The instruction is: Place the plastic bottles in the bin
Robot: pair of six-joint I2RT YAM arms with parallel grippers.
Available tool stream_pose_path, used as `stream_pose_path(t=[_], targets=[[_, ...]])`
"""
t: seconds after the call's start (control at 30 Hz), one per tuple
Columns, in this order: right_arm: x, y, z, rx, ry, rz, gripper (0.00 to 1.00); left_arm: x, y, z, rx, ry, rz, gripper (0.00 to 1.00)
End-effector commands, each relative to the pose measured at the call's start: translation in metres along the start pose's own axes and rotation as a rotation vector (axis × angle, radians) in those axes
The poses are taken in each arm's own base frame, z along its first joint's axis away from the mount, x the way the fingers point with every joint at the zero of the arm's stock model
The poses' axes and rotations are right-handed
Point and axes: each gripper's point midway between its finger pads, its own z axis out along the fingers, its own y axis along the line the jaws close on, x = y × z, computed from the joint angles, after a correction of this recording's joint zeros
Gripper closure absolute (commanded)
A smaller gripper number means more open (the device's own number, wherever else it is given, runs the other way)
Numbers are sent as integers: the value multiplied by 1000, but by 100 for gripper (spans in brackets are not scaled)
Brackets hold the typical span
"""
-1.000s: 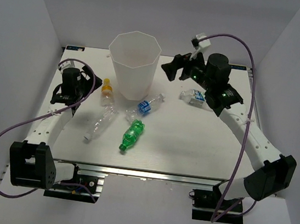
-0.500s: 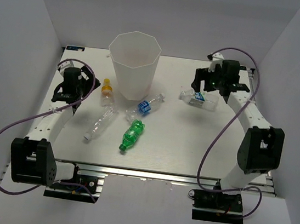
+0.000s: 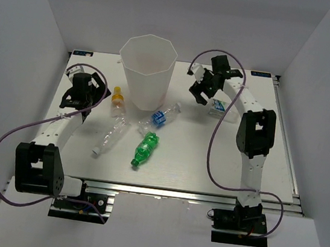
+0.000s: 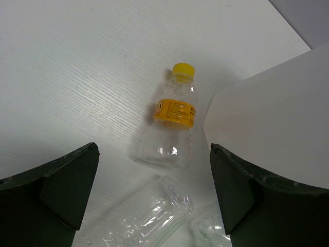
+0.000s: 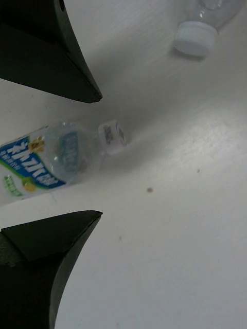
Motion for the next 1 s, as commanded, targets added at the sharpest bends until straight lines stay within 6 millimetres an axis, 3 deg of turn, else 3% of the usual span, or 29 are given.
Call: stream_pose_path(t=[0.0, 0.13, 0.23, 0.3, 0.63, 0.73, 0.83, 0.93, 0.97], targets=[[-3, 19, 4, -32, 38, -135, 11, -23, -13, -4, 34, -55, 18, 2], [3, 31, 24, -57, 74, -161, 11, -16, -9, -2, 29, -42, 22, 2], [15, 27, 36, -24, 113, -153, 11, -17, -7, -1, 16, -46, 27, 2], [23, 21, 40, 13, 145, -160, 11, -17, -7, -1, 14, -48, 28, 2], [56, 36, 58, -22, 208, -161, 12, -15, -4, 5, -6, -36, 38, 2], [62, 33, 65, -4, 218, -153, 20, -15, -4, 5, -7, -37, 38, 2], [57, 28, 65, 23, 203, -148, 44, -16, -4, 5, -7, -39, 36, 2], [53, 24, 61, 46, 195, -138, 54, -15, -3, 6, -20, -35, 35, 2], [50, 21, 58, 62, 193, -139, 67, -17, -2, 5, -21, -38, 35, 2]])
